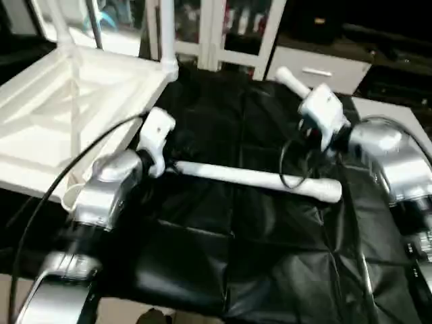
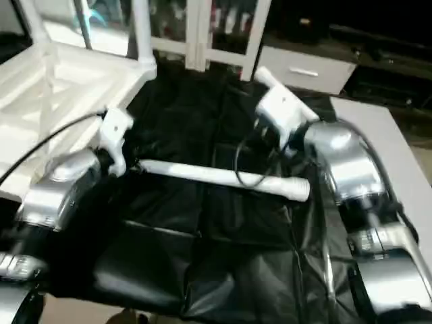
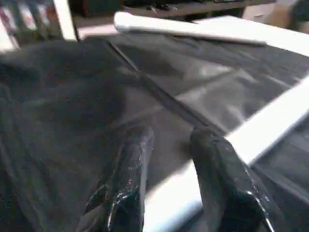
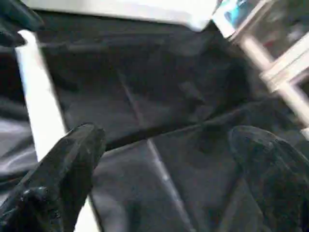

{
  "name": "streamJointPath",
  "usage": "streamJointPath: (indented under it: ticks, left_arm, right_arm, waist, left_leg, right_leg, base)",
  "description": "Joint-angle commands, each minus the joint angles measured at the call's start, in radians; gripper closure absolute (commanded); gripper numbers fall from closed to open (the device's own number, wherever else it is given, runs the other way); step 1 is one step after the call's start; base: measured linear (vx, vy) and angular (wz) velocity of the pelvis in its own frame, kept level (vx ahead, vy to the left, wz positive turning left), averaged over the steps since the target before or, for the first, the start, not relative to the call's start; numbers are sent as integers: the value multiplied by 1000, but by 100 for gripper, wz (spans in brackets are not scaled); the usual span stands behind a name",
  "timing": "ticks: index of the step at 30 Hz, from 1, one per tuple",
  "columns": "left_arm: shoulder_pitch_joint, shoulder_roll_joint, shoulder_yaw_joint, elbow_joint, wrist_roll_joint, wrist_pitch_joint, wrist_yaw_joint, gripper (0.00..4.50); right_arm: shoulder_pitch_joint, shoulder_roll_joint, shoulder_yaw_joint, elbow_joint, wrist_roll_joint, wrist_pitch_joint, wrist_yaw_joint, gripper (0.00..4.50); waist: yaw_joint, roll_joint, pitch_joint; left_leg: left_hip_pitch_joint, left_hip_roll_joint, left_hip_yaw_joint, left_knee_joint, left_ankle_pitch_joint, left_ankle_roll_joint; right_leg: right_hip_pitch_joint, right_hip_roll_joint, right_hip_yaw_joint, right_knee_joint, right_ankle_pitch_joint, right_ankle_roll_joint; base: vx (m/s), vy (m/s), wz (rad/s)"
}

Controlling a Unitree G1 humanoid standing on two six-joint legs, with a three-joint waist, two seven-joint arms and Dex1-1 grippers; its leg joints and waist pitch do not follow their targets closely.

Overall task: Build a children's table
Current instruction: Pick table leg

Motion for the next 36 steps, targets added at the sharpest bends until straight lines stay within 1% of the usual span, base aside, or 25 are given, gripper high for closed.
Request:
streamJointPath:
  ticks: [1, 2, 3, 4, 5, 6, 7, 8, 9, 10, 11, 12, 14, 16, 18, 20, 22, 24, 25, 27, 29, 32, 33, 35, 36]
  left_arm:
    - [21, 8, -17, -99, -47, 72, -40, 287]
    - [52, 29, -32, -155, -77, 95, -83, 287]
    - [52, 29, -32, -155, -77, 95, -83, 287]
    - [84, 51, -45, -209, -102, 114, -120, 287]
    - [106, 67, -55, -248, -118, 126, -144, 287]
    - [106, 67, -55, -248, -118, 126, -144, 287]
    - [134, 83, -64, -299, -140, 150, -164, 287]
    - [157, 94, -68, -347, -156, 178, -174, 287]
    - [187, 108, -70, -409, -171, 226, -179, 287]
    - [193, 111, -71, -420, -173, 234, -180, 287]
    - [202, 116, -71, -436, -175, 246, -181, 287]
    - [202, 116, -71, -436, -175, 246, -181, 287]
    - [229, 133, -73, -481, -182, 279, -173, 287]
    - [235, 137, -74, -490, -184, 284, -172, 287]
    - [253, 146, -83, -520, -190, 300, -169, 287]
    - [264, 154, -90, -556, -201, 335, -170, 287]
    - [266, 157, -93, -566, -205, 344, -173, 287]
    - [268, 164, -103, -586, -211, 355, -181, 287]
    - [269, 166, -106, -592, -213, 357, -183, 287]
    - [275, 184, -121, -622, -220, 363, -204, 287]
    - [285, 211, -136, -665, -222, 374, -225, 287]
    - [287, 221, -143, -677, -203, 365, -224, 287]
    - [285, 229, -150, -680, -184, 361, -217, 287]
    - [279, 240, -160, -680, -152, 352, -206, 287]
    - [276, 245, -162, -680, -148, 353, -201, 287]
  right_arm:
    - [-19, 8, 10, 114, -15, -41, 105, 3]
    - [-38, 15, 15, 181, -25, -64, 152, 3]
    - [-38, 15, 15, 181, -25, -64, 152, 3]
    - [-50, 17, 22, 231, -33, -83, 193, 3]
    - [-57, 16, 28, 263, -42, -100, 212, 3]
    - [-57, 16, 28, 263, -42, -100, 212, 3]
    - [-68, 13, 38, 309, -57, -124, 228, 3]
    - [-81, 10, 48, 357, -72, -152, 230, 3]
    - [-104, 4, 64, 433, -104, -196, 239, 3]
    - [-108, 3, 69, 446, -112, -205, 240, 3]
    - [-114, 0, 75, 464, -123, -219, 241, 3]
    - [-114, 0, 75, 464, -123, -219, 241, 3]
    - [-126, -10, 117, 527, -195, -261, 233, 3]
    - [-127, -11, 126, 539, -212, -269, 223, 3]
    - [-117, -9, 192, 572, -296, -314, 150, 3]
    - [-118, 9, 216, 616, -337, -345, 121, 3]
    - [-119, 14, 221, 626, -346, -350, 118, 3]
    - [-119, 17, 239, 642, -369, -346, 124, 3]
    - [-120, 17, 243, 648, -376, -344, 128, 3]
    - [-121, 14, 253, 655, -389, -343, 155, 3]
    - [-131, 8, 246, 655, -385, -343, 203, 30]
    - [-141, 8, 239, 662, -383, -350, 218, 40]
    - [-148, 8, 235, 671, -388, -357, 223, 63]
    - [-155, 4, 235, 679, -399, -368, 231, 81]
    - [-158, 3, 234, 682, -402, -371, 232, 81]
  waist:
    - [1, -3, -84]
    - [2, -5, -86]
    - [1, -5, -86]
    - [2, -12, -81]
    - [4, -10, -78]
    - [3, -10, -78]
    - [2, -13, -70]
    - [3, -12, -63]
    - [1, -17, -56]
    - [0, -14, -49]
    - [0, -14, -47]
    - [0, -14, -47]
    - [-4, -21, -40]
    - [-2, -22, -39]
    - [-4, -23, -36]
    - [-4, -28, -37]
    - [-3, -25, -36]
    - [-3, -30, -35]
    - [-3, -28, -34]
    - [-4, -34, -33]
    - [-3, -32, -32]
    - [-4, -32, -31]
    - [-4, -32, -32]
    - [-5, -32, -39]
    - [-7, -34, -41]
  left_leg:
    - [14, 80, -23, -53, 37, 150]
    - [17, 83, -23, -48, 60, 162]
    - [12, 82, -25, -46, 74, 166]
    - [10, 81, -23, -47, 81, 176]
    - [14, 83, -22, -45, 80, 186]
    - [15, 84, -21, -44, 73, 184]
    - [12, 86, -21, -48, 41, 175]
    - [17, 89, -20, -51, -14, 149]
    - [16, 88, -19, -55, -38, 137]
    - [20, 90, -16, -59, -96, 87]
    - [22, 91, -15, -59, -106, 74]
    - [22, 91, -15, -59, -106, 74]
    - [17, 90, -17, -65, -131, 43]
    - [18, 88, -17, -65, -129, 40]
    - [18, 87, -17, -66, -113, 34]
    - [18, 86, -15, -64, -96, 34]
    - [17, 86, -15, -64, -90, 41]
    - [18, 87, -14, -63, -75, 51]
    - [19, 88, -15, -63, -70, 56]
    - [18, 88, -14, -62, -70, 61]
    - [19, 90, -15, -63, -85, 56]
    - [20, 89, -14, -64, -91, 49]
    - [20, 90, -14, -64, -91, 46]
    - [22, 91, -15, -62, -91, 43]
    - [20, 90, -15, -61, -86, 45]
  right_leg:
    - [58, -106, 63, -39, 82, -317]
    - [54, -105, 63, -31, 115, -333]
    - [56, -105, 61, -26, 127, -340]
    - [54, -101, 61, -29, 128, -338]
    - [48, -100, 61, -29, 114, -342]
    - [48, -101, 62, -28, 105, -343]
    - [47, -103, 61, -33, 53, -340]
    - [43, -108, 62, -43, -29, -330]
    - [43, -106, 63, -51, -70, -321]
    - [39, -104, 64, -61, -160, -304]
    - [37, -103, 65, -60, -170, -296]
    - [37, -103, 65, -60, -170, -296]
    - [38, -104, 65, -62, -208, -267]
    - [38, -103, 67, -65, -215, -256]
    - [34, -100, 67, -62, -195, -254]
    - [36, -102, 68, -59, -170, -259]
    - [38, -102, 70, -58, -154, -265]
    - [38, -99, 69, -54, -121, -272]
    - [38, -99, 69, -52, -113, -278]
    - [40, -99, 69, -53, -115, -280]
    - [40, -103, 69, -55, -150, -275]
    - [39, -100, 71, -57, -161, -271]
    - [39, -101, 70, -56, -160, -270]
    - [41, -100, 69, -54, -158, -271]
    - [43, -100, 70, -54, -156, -269]
  base:
    - [0, 0, 0]
    - [0, 0, 0]
    - [0, 0, 0]
    - [0, 0, 0]
    - [0, 0, 0]
    - [0, 0, 0]
    - [0, 0, 0]
    - [0, 0, 0]
    - [0, 0, 0]
    - [0, 0, 0]
    - [0, 0, 0]
    - [0, 0, 0]
    - [0, 0, 0]
    - [0, 0, 0]
    - [0, 0, 0]
    - [0, 0, 0]
    - [0, 0, 0]
    - [0, 0, 0]
    - [0, 0, 0]
    - [0, 0, 0]
    - [0, 0, 0]
    - [0, 0, 0]
    - [0, 0, 0]
    - [0, 0, 0]
    - [0, 0, 0]
